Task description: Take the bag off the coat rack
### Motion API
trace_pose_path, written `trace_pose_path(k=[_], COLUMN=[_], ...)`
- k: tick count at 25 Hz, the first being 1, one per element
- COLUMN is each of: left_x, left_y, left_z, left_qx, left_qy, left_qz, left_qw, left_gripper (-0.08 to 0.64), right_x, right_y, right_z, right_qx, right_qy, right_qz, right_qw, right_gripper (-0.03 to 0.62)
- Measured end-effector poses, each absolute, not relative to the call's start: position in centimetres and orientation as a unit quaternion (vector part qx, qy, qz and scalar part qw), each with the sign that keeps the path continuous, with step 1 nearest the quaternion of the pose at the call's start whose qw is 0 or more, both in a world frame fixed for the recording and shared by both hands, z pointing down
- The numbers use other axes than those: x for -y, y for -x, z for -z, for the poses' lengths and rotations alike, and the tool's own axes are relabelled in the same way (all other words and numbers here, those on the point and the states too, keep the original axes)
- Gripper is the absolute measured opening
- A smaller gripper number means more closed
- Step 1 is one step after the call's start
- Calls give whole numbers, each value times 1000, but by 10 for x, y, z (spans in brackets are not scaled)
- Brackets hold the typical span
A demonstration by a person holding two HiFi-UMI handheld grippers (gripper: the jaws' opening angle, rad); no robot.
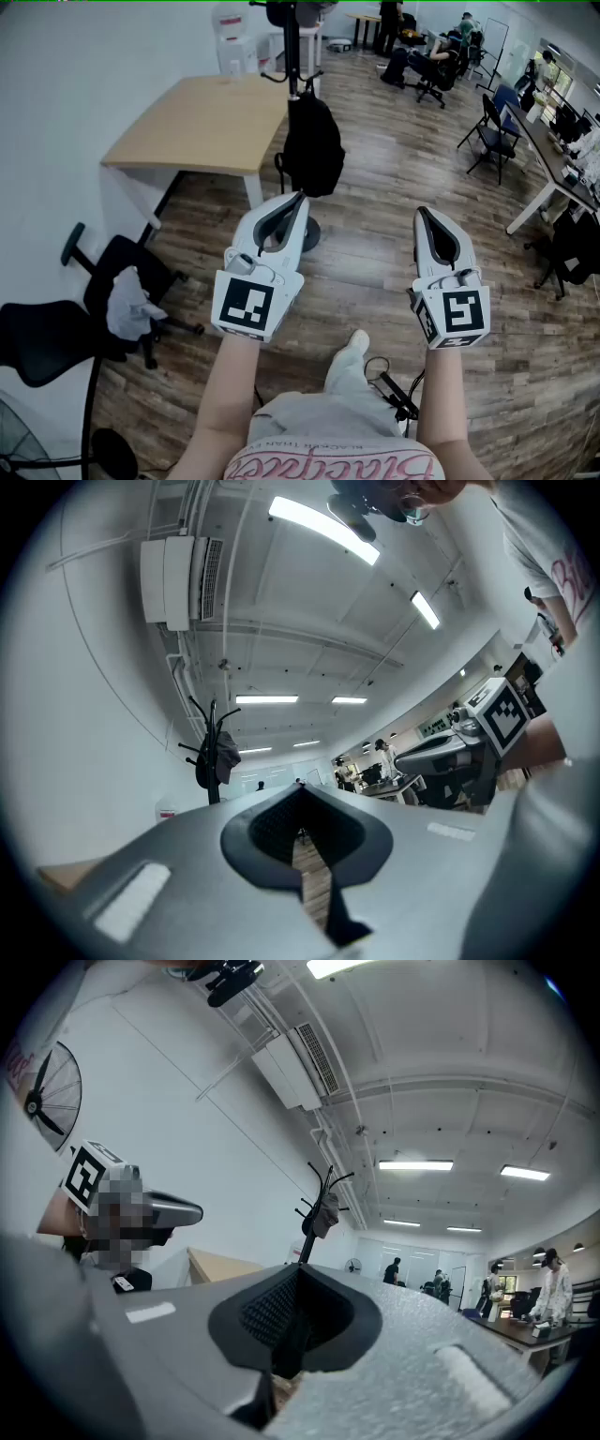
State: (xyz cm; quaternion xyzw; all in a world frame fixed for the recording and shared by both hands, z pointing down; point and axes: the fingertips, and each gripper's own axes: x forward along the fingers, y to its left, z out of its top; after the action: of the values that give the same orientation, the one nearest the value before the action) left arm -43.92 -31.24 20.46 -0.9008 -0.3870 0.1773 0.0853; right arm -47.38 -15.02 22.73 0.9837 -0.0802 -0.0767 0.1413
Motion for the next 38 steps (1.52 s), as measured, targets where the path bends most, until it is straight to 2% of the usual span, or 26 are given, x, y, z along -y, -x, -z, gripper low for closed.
trace_pose_path(k=[8, 16, 34, 38], left_x=[312, 280, 168, 149], left_y=[437, 402, 264, 239], left_z=[-203, -209, -222, -225], left_qx=[376, 378, 358, 346], left_qy=[904, 907, 916, 923], left_qz=[-186, -169, -141, -134], left_qw=[76, 77, 114, 102], left_gripper=[2, -2, 0, 0], right_x=[155, 137, 20, -3], right_y=[471, 439, 289, 260], right_z=[-230, -238, -258, -262], right_qx=[94, 107, 135, 148], right_qy=[-982, -977, -982, -982], right_qz=[78, 65, 60, 55], right_qw=[144, 170, 114, 108], right_gripper=[3, 3, 5, 5])
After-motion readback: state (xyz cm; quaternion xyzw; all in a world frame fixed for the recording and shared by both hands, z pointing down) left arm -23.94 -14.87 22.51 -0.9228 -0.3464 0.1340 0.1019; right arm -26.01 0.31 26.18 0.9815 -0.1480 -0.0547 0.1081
